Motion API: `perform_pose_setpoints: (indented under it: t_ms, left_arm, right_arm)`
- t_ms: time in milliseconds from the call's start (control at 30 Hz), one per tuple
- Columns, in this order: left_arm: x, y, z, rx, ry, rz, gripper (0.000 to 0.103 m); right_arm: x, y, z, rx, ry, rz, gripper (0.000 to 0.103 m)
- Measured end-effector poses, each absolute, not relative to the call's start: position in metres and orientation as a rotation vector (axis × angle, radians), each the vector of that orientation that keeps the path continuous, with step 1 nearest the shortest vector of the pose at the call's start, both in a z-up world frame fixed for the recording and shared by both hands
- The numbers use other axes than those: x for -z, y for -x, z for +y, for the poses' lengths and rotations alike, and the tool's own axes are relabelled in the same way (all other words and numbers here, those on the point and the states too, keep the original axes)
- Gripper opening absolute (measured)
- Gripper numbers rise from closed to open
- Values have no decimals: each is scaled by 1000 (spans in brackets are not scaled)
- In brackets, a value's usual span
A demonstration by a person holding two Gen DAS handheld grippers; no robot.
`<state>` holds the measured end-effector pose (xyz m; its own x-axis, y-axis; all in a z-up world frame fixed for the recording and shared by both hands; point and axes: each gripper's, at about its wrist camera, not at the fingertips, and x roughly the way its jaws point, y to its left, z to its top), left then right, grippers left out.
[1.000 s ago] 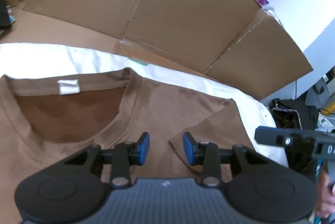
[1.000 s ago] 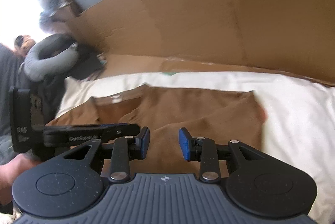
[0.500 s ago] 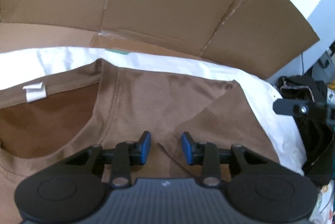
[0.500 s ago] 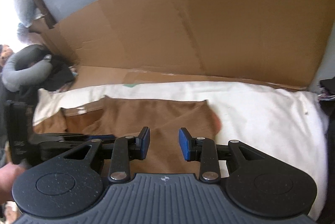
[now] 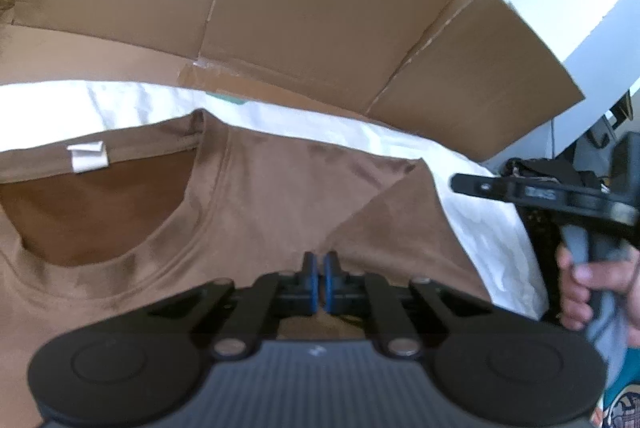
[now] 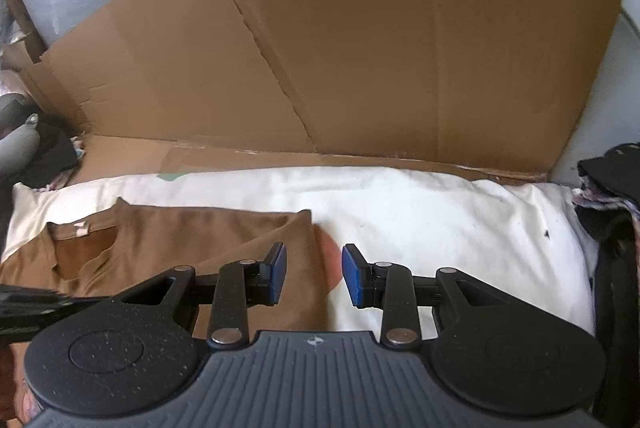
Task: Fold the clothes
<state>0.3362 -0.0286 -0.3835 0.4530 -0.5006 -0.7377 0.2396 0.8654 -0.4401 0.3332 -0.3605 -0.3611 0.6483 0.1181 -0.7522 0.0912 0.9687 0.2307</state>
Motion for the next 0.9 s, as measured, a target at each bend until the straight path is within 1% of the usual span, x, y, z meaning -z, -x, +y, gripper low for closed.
perform_pose_setpoints:
  t_ms: [500,900]
  left_arm:
    - [379,-321,-18,450,339,1022,3]
    - [387,-322,-10,424,352,1030,3]
  right_arm:
    - [380,-364,-346,-62,-160,907,34]
    - [392,-379,-339,-89,-116,935,35]
